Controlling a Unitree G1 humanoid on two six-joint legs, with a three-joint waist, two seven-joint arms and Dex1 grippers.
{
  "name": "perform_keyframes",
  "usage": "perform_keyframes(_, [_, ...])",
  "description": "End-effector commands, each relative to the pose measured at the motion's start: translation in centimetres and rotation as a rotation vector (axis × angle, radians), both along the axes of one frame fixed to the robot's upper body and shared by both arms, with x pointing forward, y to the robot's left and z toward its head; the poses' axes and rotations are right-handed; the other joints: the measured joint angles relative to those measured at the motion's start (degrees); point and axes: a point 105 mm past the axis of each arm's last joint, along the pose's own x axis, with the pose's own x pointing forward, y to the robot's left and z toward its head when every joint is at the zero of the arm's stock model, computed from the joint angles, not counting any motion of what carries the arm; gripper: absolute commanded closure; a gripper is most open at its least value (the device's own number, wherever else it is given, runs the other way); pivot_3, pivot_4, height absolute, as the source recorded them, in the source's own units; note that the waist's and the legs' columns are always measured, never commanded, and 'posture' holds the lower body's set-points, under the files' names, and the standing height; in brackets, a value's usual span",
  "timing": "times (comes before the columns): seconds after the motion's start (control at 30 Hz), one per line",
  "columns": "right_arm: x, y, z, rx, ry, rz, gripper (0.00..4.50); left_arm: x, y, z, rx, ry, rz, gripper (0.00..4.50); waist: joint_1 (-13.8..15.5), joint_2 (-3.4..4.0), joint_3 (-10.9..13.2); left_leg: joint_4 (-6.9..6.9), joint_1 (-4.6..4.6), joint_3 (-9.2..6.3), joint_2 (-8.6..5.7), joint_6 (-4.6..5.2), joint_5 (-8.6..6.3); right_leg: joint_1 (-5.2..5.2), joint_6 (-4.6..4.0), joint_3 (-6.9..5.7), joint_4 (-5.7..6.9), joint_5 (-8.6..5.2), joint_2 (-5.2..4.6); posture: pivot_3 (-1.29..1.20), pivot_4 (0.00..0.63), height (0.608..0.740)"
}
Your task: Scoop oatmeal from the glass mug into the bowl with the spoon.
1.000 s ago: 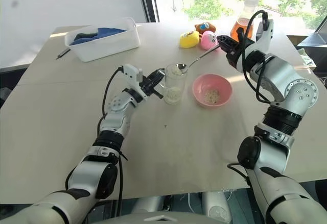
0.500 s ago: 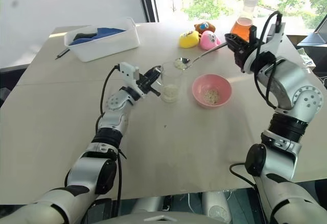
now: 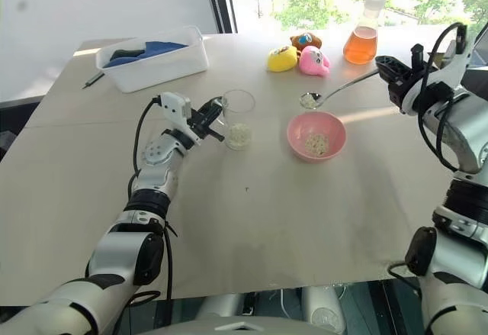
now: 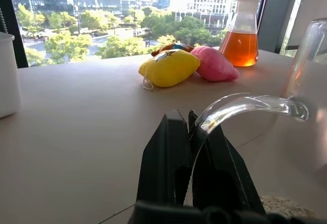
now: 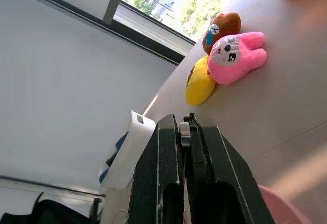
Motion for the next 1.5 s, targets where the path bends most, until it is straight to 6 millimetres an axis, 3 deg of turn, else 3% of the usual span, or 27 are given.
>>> perform_keyframes(0.03, [0.0,1.3,1.0,-0.168,-0.06,0.035,4.5,-0.3,0.5,0.8,-0.007,-0.05,0.012,4.37,0.0,0.0,0.0,0.0,0.01,0.02,0.01,0.0,0.0,0.0,0.0,0.01,0.0,0.0,0.0,0.0,0.15,0.74])
perform_keyframes(0.3, [0.7,4.0,1.6,-0.666,-0.184,0.046,4.5,-0.6,0.1,0.6,-0.024,-0.055,0.021,4.37,0.16,-0.01,0.01,0.0,0.01,0.02,0.01,0.02,-0.01,0.0,0.02,0.02,-0.07,0.01,0.0,0.0,0.15,0.74])
perform_keyframes(0.4, [0.3,5.9,2.4,-0.873,-0.293,0.099,4.5,-0.8,0.1,0.5,-0.026,-0.057,0.025,4.37,0.11,0.0,0.01,-0.02,-0.01,0.01,0.0,0.01,-0.01,-0.01,0.03,0.01,-0.19,0.02,-0.01,0.0,0.15,0.74])
perform_keyframes(0.57, [-1.5,9.4,3.6,-1.073,-0.482,0.249,4.5,-1.1,0.3,0.5,-0.029,-0.061,0.032,4.37,0.12,-0.01,0.01,-0.03,-0.06,-0.07,0.01,-0.07,0.03,-0.01,0.08,-0.03,-0.36,0.04,0.0,0.0,0.15,0.74])
perform_keyframes(0.67, [-2.0,10.1,3.7,-1.157,-0.542,0.294,4.5,-1.2,0.2,0.4,-0.04,-0.064,0.03,4.37,0.21,-0.01,0.01,-0.03,-0.15,-0.13,0.01,-0.13,0.06,0.0,0.18,-0.07,-0.54,0.1,0.0,0.0,0.15,0.74])
perform_keyframes(0.8, [-1.3,8.9,3.5,-1.011,-0.471,0.269,4.5,-1.5,-0.2,0.2,-0.041,-0.061,0.025,4.37,0.47,-0.01,0.0,0.02,-0.31,-0.19,-0.07,-0.11,0.05,-0.01,0.34,-0.06,-0.82,0.23,-0.06,0.0,0.15,0.74])
perform_keyframes(0.9, [-0.3,7.6,5.6,-0.767,-0.441,0.191,4.5,-1.6,-0.3,-0.1,-0.059,-0.04,0.026,4.37,1.05,-0.02,0.0,0.04,-0.36,-0.19,-0.11,-0.11,0.05,-0.05,0.35,-0.07,-0.83,0.24,-0.11,0.0,0.15,0.74])
perform_keyframes(1.0, [-0.8,9.3,8.1,-0.518,-0.481,0.237,4.5,-1.7,-0.5,-0.6,-0.094,0.01,0.014,4.37,1.06,0.03,-0.01,0.03,-0.36,-0.14,-0.09,-0.12,0.05,-0.13,0.31,0.01,-0.76,0.27,-0.09,0.0,0.15,0.74])
perform_keyframes(1.1, [-1.3,11.7,8.7,-0.389,-0.487,0.323,4.5,-1.8,-0.5,-0.7,-0.106,0.028,0.022,4.37,1.06,0.05,-0.03,-0.02,-0.39,-0.15,-0.01,-0.13,0.06,-0.22,0.28,0.0,-0.74,0.28,-0.03,0.0,0.15,0.74])
perform_keyframes(1.27, [-1.0,14.9,7.6,-0.322,-0.446,0.388,4.5,-2.2,-0.6,-0.5,-0.101,0.035,0.035,4.37,1.08,0.05,-0.03,0.04,-0.45,-0.11,-0.08,-0.12,0.06,-0.23,0.3,0.03,-0.74,0.29,-0.08,0.0,0.15,0.74])
perform_keyframes(1.5, [-0.5,16.3,5.5,-0.408,-0.417,0.419,4.5,-2.7,-0.5,-0.1,-0.095,0.023,0.053,4.37,1.04,0.05,-0.03,0.05,-0.46,-0.12,-0.09,-0.12,0.06,-0.23,0.31,0.01,-0.74,0.3,-0.06,0.0,0.15,0.74])
